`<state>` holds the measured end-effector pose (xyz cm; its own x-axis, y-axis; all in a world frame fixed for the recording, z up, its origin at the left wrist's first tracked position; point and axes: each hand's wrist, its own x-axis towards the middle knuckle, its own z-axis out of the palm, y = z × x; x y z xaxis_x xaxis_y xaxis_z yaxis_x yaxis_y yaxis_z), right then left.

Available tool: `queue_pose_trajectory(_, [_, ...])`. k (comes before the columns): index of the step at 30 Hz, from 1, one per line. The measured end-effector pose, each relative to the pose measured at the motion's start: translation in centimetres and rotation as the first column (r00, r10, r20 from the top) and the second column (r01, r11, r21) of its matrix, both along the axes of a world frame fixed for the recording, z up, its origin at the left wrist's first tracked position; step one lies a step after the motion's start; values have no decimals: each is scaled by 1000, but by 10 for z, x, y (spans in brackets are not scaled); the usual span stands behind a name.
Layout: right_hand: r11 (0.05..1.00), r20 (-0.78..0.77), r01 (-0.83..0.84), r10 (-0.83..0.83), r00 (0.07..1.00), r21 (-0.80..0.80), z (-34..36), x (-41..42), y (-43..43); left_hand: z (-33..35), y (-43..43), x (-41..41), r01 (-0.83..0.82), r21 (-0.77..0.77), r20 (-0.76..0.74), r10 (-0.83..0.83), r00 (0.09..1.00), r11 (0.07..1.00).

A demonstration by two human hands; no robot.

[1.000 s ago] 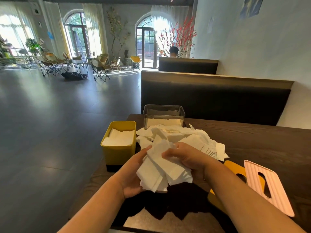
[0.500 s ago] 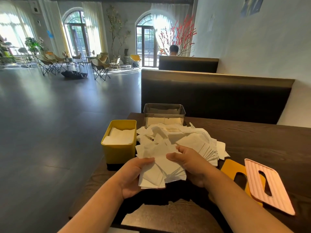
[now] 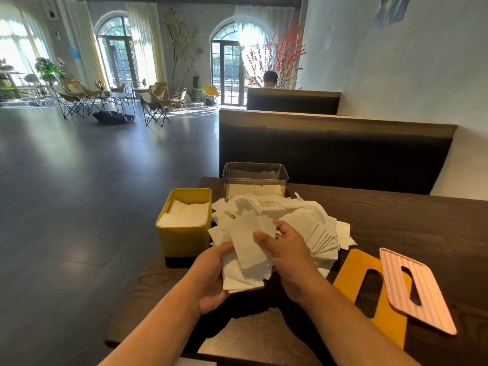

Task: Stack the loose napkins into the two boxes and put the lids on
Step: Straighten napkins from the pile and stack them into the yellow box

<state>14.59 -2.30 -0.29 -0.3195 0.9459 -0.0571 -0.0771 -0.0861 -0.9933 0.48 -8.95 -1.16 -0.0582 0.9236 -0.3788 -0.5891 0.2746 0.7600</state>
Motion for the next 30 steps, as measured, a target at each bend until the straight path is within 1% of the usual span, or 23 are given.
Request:
queue_pose_trajectory(3, [993, 85, 73, -81, 993, 94, -13, -9, -5, 1, -1, 4, -12, 13, -29, 12, 1000, 1000])
queue_pose_trajectory(5, [992, 143, 55, -71, 987, 115, -17, -12, -10, 2, 0, 5, -21, 11, -28, 21, 999, 1000])
queue_pose_trajectory(8, [999, 45, -48, 48, 998, 0, -20, -14, -18, 4, 0, 8, 13, 3, 5, -13, 1000, 1000])
queue_pose_trajectory(11, [989, 64, -146, 146, 987, 2, -25, -12, -18, 4, -2, 12, 83, 65, -24, -82, 996, 994])
queue_pose_trajectory(13, [977, 80, -213, 214, 974, -21, -24, -7, -14, 4, -3, 11, 128, 90, -58, -123, 991, 988])
queue_pose_trajectory(14, [972, 57, -231, 232, 971, -32, -23, -4, -12, 5, -4, 8, 139, 85, -82, -132, 988, 987])
queue_pose_trajectory(17, [973, -14, -225, 225, 974, -43, -16, 9, -2, 7, -4, -3, 201, 39, -179, -191, 965, 979])
queue_pose_trajectory(19, [971, 34, -240, 240, 970, -15, -15, 18, 6, 10, -4, -8, 273, 15, -280, -258, 925, 962])
queue_pose_trajectory(23, [962, 112, -254, 243, 964, 103, -14, 32, 13, 22, 5, -11, 364, -61, -484, -347, 804, 929])
queue_pose_trajectory(24, [955, 119, -268, 253, 960, 129, -15, 35, 15, 26, 8, -11, 387, -79, -541, -366, 757, 919])
queue_pose_trajectory(25, [950, 114, -281, 266, 957, 137, -15, 39, 16, 30, 11, -11, 417, -103, -621, -386, 682, 903])
queue_pose_trajectory(27, [942, 108, -308, 295, 949, 132, -16, 43, 18, 38, 18, -10, 494, -169, -765, -430, 480, 853])
queue_pose_trajectory(28, [939, 126, -314, 298, 946, 138, -19, 46, 19, 42, 23, -9, 519, -206, -808, -443, 388, 830])
queue_pose_trajectory(30, [932, 144, -325, 303, 942, 162, -23, 47, 19, 47, 28, -8, 528, -261, -867, -437, 240, 808])
